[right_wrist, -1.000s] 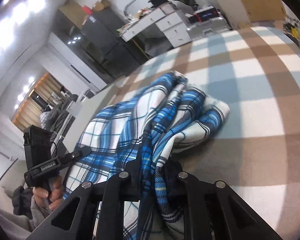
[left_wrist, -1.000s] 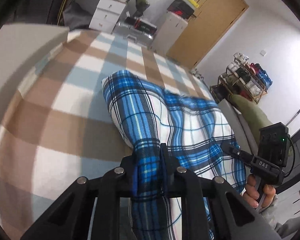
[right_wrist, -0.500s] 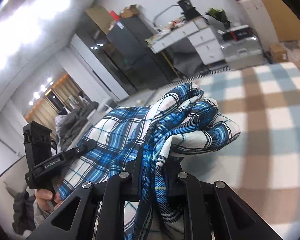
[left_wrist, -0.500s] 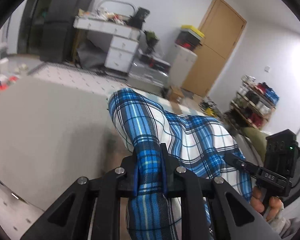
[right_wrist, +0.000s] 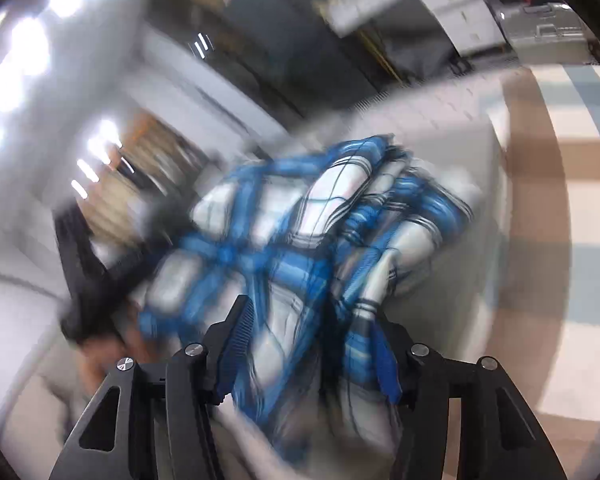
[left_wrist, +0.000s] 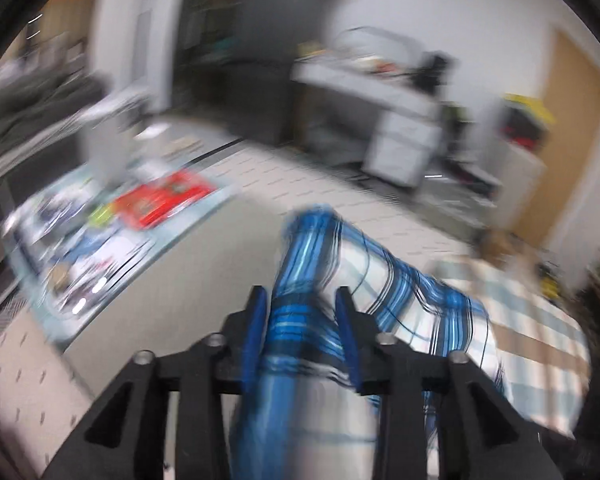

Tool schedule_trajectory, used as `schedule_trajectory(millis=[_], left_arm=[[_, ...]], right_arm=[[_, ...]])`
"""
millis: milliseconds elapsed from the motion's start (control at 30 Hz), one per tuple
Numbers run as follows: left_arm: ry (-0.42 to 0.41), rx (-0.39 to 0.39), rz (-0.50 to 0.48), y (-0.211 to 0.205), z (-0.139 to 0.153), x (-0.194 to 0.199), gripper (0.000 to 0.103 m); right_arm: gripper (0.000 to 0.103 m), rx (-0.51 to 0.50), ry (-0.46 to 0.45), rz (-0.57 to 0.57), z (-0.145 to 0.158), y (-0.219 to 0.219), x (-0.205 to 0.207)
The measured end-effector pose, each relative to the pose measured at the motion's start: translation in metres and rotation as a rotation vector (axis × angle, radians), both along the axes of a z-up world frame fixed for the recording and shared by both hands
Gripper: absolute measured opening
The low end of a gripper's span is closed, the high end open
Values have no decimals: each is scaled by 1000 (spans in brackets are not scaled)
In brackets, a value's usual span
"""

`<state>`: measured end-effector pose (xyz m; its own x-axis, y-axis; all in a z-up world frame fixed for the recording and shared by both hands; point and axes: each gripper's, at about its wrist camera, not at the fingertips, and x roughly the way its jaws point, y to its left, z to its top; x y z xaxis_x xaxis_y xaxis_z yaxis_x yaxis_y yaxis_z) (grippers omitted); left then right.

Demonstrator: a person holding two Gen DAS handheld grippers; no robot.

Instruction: Fold large clothes

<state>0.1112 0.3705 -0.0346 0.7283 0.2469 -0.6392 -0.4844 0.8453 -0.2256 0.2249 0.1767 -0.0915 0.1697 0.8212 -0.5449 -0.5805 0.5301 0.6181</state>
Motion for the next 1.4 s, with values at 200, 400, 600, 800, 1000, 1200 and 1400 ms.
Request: schedule_trajectory(millis=[200,400,600,800,1000,1200,1400], left_arm=[[29,-84,4,-8,-42,-28,36],[-28,-85,-128,-81,-37,-49,58],[-22,8,-121,-147,-37,-76,63],[-82,79,-8,-165,-15,-109,85],[-67,98,40,-169,-16,-111,102],[-105,97,69,-172,-10,-122,102],[-125,128,76,-176,-8,-128,102]], right_arm=[[56,-65,-88,33,-11,-18,-12],[54,-96,-97,123,-18,-8,-27],[80,-123,-298,104,5,-32,-51],[103,-110,-486,134,26,-65,-78],[103,-34,-472,157,38,-81,-83],[103,-7,-515,166,43,-93,-91],[103,8,-536,172,46,-99,-96]])
